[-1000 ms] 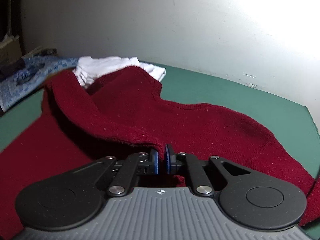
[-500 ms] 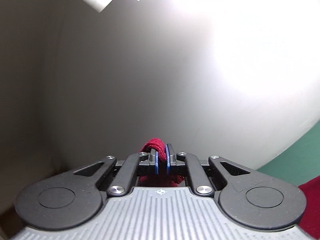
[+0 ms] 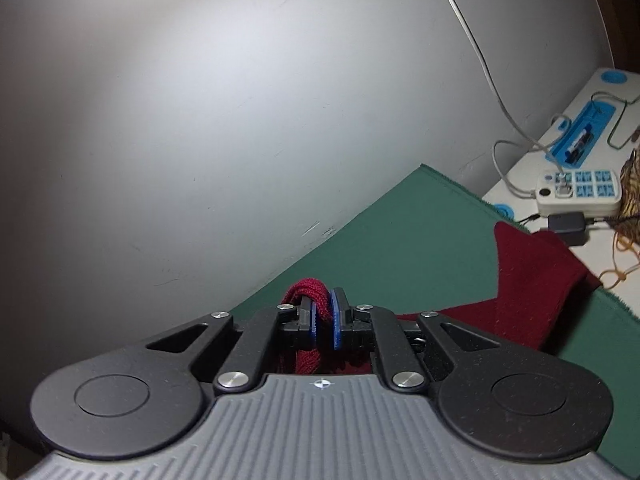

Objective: Fold clothes

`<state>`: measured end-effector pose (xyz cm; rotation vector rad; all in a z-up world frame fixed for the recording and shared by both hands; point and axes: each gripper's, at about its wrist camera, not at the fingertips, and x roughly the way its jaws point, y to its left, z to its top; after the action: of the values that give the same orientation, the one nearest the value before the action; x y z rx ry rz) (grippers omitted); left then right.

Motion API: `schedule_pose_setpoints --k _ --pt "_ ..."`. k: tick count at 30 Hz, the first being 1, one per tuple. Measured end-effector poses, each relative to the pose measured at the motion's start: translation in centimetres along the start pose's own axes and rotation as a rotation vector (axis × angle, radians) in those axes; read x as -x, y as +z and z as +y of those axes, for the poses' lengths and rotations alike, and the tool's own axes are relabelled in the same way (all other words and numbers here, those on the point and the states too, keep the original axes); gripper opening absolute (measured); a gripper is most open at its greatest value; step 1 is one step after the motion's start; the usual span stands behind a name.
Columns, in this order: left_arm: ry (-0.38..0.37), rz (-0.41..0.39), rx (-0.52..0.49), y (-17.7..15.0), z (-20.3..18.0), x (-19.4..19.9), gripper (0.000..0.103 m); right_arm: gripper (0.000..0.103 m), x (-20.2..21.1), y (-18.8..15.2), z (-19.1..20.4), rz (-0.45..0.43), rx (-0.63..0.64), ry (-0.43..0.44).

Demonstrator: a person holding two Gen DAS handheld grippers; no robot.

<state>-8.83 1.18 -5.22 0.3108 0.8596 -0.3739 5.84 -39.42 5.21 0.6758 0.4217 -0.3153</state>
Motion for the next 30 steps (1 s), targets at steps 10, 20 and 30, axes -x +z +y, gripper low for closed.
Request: schedule_pose_setpoints --k 10,20,30 --pt "-0.054 0.041 0.229 -1.4 3.0 0.4 0.059 0.009 -0.9 1.8 -2.3 0.065 0.004 0.068" --pt "-0.003 0.022 0.326 -0.6 1.7 1.4 0.015 0.01 -5.1 0.7 -4.8 0.152 0.269 -0.187" --pt "0.077 0.041 0.268 0.9 0.0 1.9 0.015 0.04 -4.1 -2.6 -4.0 0.033 0.516 -0.247"
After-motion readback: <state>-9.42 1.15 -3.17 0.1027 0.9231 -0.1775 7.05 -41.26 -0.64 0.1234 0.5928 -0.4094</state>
